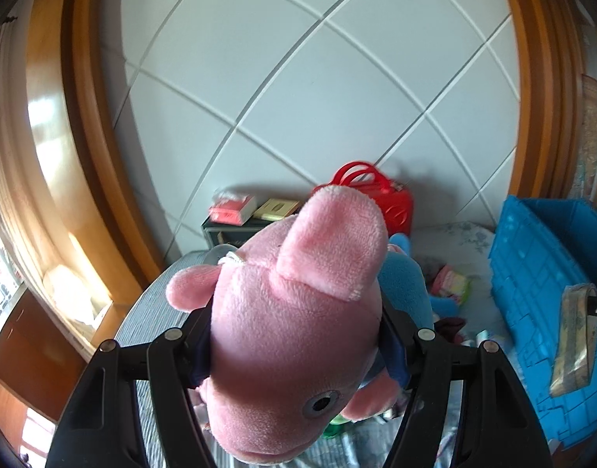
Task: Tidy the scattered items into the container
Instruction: 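Lift the pig plush and tape roll and carry both over the crate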
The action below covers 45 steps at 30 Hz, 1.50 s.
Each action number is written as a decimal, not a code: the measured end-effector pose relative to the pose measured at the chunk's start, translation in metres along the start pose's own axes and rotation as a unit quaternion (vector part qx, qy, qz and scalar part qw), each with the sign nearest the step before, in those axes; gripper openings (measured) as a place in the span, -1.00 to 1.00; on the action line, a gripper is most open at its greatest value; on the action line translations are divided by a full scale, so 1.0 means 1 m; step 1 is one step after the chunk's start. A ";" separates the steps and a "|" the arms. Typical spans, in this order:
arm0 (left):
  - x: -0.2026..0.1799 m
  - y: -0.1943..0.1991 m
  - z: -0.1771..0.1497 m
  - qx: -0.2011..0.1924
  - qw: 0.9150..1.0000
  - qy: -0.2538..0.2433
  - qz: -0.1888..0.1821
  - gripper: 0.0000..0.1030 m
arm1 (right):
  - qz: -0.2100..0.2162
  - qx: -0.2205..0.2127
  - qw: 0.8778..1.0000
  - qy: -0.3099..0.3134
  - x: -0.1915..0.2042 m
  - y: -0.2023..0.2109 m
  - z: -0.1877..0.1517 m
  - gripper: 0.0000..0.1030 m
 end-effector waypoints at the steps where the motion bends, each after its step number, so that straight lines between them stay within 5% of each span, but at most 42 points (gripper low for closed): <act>1: -0.010 -0.001 0.007 -0.004 1.000 -0.006 -0.006 0.31 | 0.002 -0.004 1.000 -0.003 -0.005 0.006 0.001 -0.84; 8: -0.091 -0.021 0.043 -0.020 0.997 -0.054 -0.060 0.31 | -0.010 -0.044 0.999 -0.030 -0.052 0.053 0.008 -0.84; 10: -0.118 -0.028 0.052 -0.024 0.994 -0.068 -0.081 0.31 | -0.077 -0.073 0.992 -0.068 -0.074 0.067 0.009 -0.84; 15: -0.186 -0.041 0.073 -0.031 0.987 -0.088 -0.131 0.31 | -0.100 -0.089 0.986 -0.098 -0.118 0.097 0.002 -0.84; 37: -0.449 -0.139 0.134 -0.030 0.955 -0.153 -0.252 0.31 | -0.237 -0.092 0.947 -0.195 -0.281 0.179 -0.068 -0.84; 45: -0.514 -0.159 0.147 -0.035 0.944 -0.171 -0.279 0.31 | -0.267 -0.083 0.934 -0.221 -0.311 0.192 -0.088 -0.84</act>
Point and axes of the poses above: each gripper's, at about its wrist camera, not at the fingertips, and y roughly against the way its jaws point, x to its left, z to its top, the point moved 4 cm from there along -y, roughly the way its jaws point, and after that the axes turned 6 degrees about -z, right-handed, at the moved point
